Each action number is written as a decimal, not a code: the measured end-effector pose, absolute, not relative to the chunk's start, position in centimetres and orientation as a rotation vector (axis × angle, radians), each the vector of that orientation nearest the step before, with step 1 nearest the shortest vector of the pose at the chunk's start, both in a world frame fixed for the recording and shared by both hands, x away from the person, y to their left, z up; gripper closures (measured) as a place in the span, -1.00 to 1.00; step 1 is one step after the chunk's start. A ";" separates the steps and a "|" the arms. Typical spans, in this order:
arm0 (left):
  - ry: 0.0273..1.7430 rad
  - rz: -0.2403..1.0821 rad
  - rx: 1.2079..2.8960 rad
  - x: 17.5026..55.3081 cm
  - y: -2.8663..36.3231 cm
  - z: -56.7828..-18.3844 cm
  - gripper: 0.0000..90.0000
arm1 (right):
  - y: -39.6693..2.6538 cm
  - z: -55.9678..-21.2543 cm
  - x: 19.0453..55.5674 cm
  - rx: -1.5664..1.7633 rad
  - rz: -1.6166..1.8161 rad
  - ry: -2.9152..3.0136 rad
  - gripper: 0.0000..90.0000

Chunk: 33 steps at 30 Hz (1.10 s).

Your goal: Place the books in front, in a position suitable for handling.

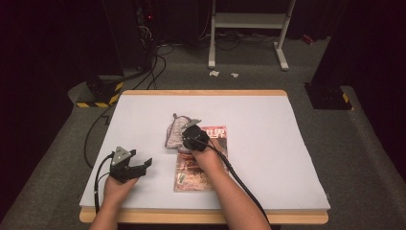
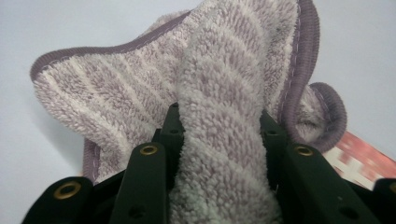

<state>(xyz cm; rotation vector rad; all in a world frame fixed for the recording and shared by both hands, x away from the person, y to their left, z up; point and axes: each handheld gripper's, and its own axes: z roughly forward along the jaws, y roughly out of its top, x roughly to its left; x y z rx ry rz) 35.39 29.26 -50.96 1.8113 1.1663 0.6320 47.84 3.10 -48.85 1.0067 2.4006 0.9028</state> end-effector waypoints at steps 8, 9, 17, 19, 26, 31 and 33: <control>1.168 0.633 1.811 35.4 29.2 -51.0 -0.55 | -1.6 -48.8 48.8 1.108 0.877 2.328 0.43; 1.168 0.634 1.810 35.4 29.2 -51.0 -0.54 | -2.3 -48.8 48.8 1.121 0.873 2.316 0.43; 1.167 0.638 1.810 35.4 29.2 -51.0 -0.54 | -7.6 -48.8 48.7 1.224 0.866 2.236 0.43; 1.167 0.638 1.810 35.4 29.2 -51.0 -0.54 | -8.5 -48.8 48.6 1.244 0.868 2.227 0.43; 1.170 0.643 1.812 35.4 29.2 -51.0 -0.54 | -9.7 -49.0 48.4 1.265 0.884 2.204 0.43; 1.169 0.643 1.813 35.4 29.2 -51.0 -0.54 | -9.7 -49.1 48.3 1.268 0.887 2.201 0.41; 1.167 0.643 1.814 35.4 29.2 -51.0 -0.54 | -9.7 -49.1 48.3 1.275 0.895 2.200 0.40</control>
